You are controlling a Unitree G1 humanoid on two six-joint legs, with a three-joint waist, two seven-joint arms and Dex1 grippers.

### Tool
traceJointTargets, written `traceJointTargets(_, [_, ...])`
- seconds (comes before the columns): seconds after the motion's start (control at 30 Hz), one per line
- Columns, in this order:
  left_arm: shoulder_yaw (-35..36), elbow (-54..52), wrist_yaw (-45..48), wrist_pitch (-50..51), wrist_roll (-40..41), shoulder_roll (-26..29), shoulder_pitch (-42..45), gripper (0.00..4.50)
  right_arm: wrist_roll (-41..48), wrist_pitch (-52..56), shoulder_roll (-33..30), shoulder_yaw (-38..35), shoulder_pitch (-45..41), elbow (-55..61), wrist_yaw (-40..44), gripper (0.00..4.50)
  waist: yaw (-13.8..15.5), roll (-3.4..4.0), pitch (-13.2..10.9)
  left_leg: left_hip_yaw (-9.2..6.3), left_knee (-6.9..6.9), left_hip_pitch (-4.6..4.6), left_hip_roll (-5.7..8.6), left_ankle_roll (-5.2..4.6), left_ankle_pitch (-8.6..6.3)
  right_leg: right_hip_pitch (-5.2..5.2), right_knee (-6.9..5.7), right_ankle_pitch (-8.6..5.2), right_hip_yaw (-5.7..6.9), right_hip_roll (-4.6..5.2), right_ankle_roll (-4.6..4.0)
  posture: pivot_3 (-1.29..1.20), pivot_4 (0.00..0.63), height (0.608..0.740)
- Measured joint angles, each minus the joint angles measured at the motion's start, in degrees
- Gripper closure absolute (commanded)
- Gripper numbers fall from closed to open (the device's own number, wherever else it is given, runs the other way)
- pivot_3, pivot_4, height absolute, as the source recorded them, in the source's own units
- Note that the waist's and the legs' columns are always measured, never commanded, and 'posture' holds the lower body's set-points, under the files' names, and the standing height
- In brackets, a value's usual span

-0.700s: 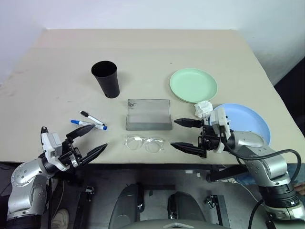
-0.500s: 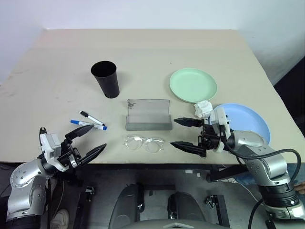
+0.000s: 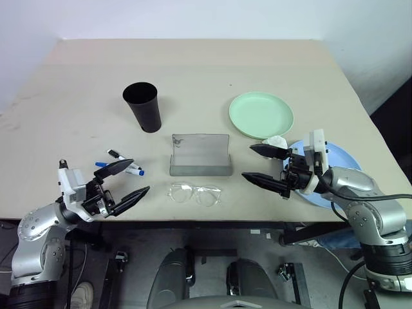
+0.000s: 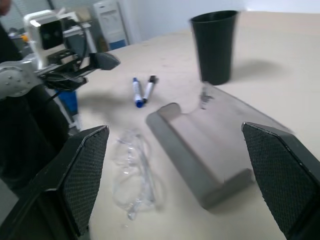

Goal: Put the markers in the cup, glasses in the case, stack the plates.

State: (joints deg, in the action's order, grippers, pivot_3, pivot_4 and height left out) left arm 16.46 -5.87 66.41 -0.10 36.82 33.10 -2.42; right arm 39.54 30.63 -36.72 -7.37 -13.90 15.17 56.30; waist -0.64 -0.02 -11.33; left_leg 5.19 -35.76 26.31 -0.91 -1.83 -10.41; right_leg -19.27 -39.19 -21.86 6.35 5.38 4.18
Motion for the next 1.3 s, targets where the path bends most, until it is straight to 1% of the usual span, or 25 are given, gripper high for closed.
traceJointTargets(0.07, [-0.5, -0.9, -1.3, 2.2, 0.1, 0.0, 1.7, 0.04, -0.8, 1.1, -1.8, -0.7, -1.5, -2.5, -1.1, 0.00, 0.0, 0.00, 0.0, 0.00, -0.03, -0.01, 0.00, 0.00, 0.00, 0.00, -0.03, 0.02, 0.00, 0.00, -0.01, 0.00, 0.150, 0.707])
traceJointTargets(0.2, [-3.3, -1.5, -2.9, 7.0, -0.3, 1.5, 5.8, 0.04, -5.2, 0.2, -5.2, -2.2, -6.5, -10.1, -3.6, 0.00, -0.1, 0.03, 0.0, 0.07, -0.05, 0.00, 0.01, -0.02, 0.02, 0.00, -0.03, 0.05, -0.02, -0.01, 0.04, 0.00, 0.150, 0.707])
traceJointTargets(0.27, [-4.6, -1.5, -3.6, 8.7, -0.8, 1.6, 6.3, 0.04, -7.6, 0.2, -7.2, -2.5, -8.1, -14.0, -4.9, 0.00, -0.1, 0.02, 0.0, 0.11, -0.04, 0.03, 0.01, -0.14, 0.09, -0.01, -0.01, 0.05, -0.03, -0.01, 0.04, 0.00, 0.150, 0.707])
traceJointTargets(0.33, [-5.1, -1.5, -4.1, 9.7, -0.8, 1.3, 7.1, 0.04, -9.8, 0.4, -8.7, -2.5, -9.6, -17.5, -6.2, 0.00, 0.0, 0.03, 0.0, 0.13, 0.00, 0.13, 0.01, -0.20, 0.16, 0.04, -0.03, 0.05, -0.04, -0.02, 0.04, 0.00, 0.150, 0.707])
traceJointTargets(0.4, [-5.9, -1.5, -4.4, 10.1, -1.1, 1.3, 8.2, 0.04, -12.0, 1.2, -10.1, -2.5, -11.2, -20.6, -7.8, 0.00, 0.0, 0.04, 0.0, 0.15, 0.01, 0.11, 0.01, 0.06, 0.34, 0.05, -0.06, 0.05, -0.04, -0.04, 0.04, 0.00, 0.150, 0.707])
traceJointTargets(0.53, [-6.3, -1.0, -4.4, 10.5, -1.3, 1.1, 9.8, 0.04, -15.2, 4.6, -13.6, -2.5, -14.6, -27.9, -10.6, 0.00, 0.0, 0.04, 0.0, 0.22, -0.02, 0.10, 0.01, 0.00, 0.38, 0.06, -0.09, 0.07, -0.06, -0.01, 0.08, 0.00, 0.150, 0.707])
traceJointTargets(0.63, [-6.4, -0.8, -4.3, 10.5, -1.3, 0.8, 9.9, 0.04, -16.8, 6.3, -14.3, -2.5, -16.0, -31.3, -11.4, 0.00, -0.1, 0.05, 0.0, 0.23, -0.02, 0.10, 0.01, 0.00, 0.38, 0.05, -0.11, 0.07, -0.09, -0.01, 0.08, 0.00, 0.150, 0.707])
traceJointTargets(0.77, [-6.7, -0.8, -4.4, 10.7, -1.4, 0.3, 9.8, 0.04, -19.5, 8.5, -17.2, -1.1, -17.0, -37.1, -10.4, 0.00, 0.0, 0.05, 0.0, 0.24, 0.00, 0.11, 0.01, 0.00, 0.38, 0.02, -0.12, 0.07, -0.10, -0.01, 0.08, 0.00, 0.150, 0.707])
traceJointTargets(1.0, [-6.7, -1.8, -5.4, 11.1, -1.4, 0.3, 9.6, 0.04, -23.8, 7.7, -18.4, 1.0, -19.7, -46.9, -7.7, 0.00, -0.1, 0.06, 0.0, 0.27, -0.04, 0.10, 0.01, 0.00, 0.38, 0.03, -0.15, 0.08, -0.12, -0.01, 0.09, 0.00, 0.150, 0.707])
traceJointTargets(1.1, [-6.7, -2.4, -5.8, 11.9, -1.4, 0.3, 9.5, 0.04, -25.9, 7.6, -19.1, 2.8, -20.0, -49.0, -5.8, 0.00, -0.1, 0.06, 0.0, 0.27, -0.03, 0.10, 0.00, 0.00, 0.38, 0.02, -0.14, 0.08, -0.13, -0.01, 0.09, 0.00, 0.150, 0.707])
traceJointTargets(1.2, [-6.7, -2.9, -6.2, 12.2, -1.4, 0.3, 9.5, 0.00, -27.0, 7.7, -19.1, 4.0, -20.9, -50.7, -3.9, 0.66, -0.1, 0.06, 0.0, 0.27, -0.05, 0.10, 0.00, 0.00, 0.38, 0.03, -0.15, 0.08, -0.13, -0.01, 0.09, 0.00, 0.150, 0.707])
traceJointTargets(1.3, [-6.7, -3.3, -6.6, 12.5, -1.3, 0.3, 9.5, 0.00, -28.3, 7.3, -19.1, 4.8, -22.4, -52.8, -3.1, 1.71, -0.2, 0.06, 0.0, 0.27, -0.11, 0.09, 0.00, 0.00, 0.38, 0.05, -0.19, 0.08, -0.13, -0.01, 0.10, 0.00, 0.150, 0.707])
